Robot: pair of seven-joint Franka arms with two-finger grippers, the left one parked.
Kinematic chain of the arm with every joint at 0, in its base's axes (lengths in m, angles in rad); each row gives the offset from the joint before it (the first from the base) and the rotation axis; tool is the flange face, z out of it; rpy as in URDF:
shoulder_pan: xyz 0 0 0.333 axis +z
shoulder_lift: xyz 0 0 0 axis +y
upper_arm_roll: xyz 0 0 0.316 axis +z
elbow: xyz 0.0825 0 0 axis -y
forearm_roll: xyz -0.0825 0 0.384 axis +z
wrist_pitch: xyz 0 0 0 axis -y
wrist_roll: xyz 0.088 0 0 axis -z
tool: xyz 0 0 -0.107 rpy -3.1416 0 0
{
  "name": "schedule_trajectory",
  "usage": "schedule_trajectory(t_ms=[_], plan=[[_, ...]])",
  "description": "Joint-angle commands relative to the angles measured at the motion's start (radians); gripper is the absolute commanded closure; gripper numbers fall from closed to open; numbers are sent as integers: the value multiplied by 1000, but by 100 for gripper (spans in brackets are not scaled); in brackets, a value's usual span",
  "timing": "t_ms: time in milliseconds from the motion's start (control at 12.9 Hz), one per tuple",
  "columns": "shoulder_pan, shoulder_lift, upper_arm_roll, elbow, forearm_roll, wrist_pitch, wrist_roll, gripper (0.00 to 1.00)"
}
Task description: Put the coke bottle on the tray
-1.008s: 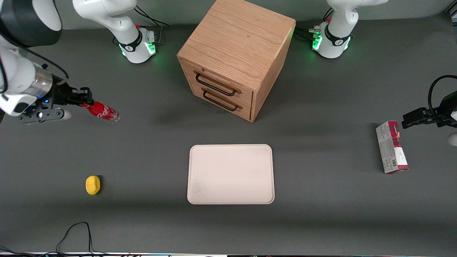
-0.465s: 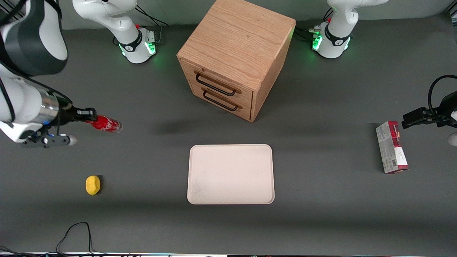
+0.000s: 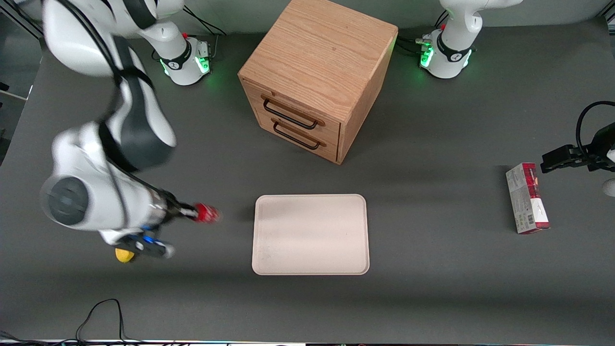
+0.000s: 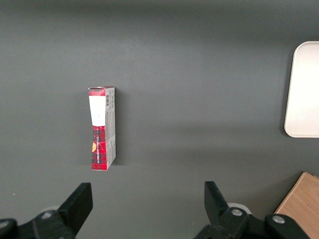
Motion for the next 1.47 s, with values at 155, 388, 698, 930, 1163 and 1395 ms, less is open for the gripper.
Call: schedule_trajectory(t_ms=[155, 388, 698, 930, 1163, 1395], plan=[[36, 127, 6, 119, 12, 146, 223, 100], [70, 151, 1, 119, -2, 199, 299, 100], [91, 162, 3, 118, -27, 225, 319, 100], [107, 168, 0, 116, -30, 245, 331, 100], [117, 174, 1, 116, -56, 256, 339, 100], [133, 176, 0, 110, -63, 276, 354, 100]])
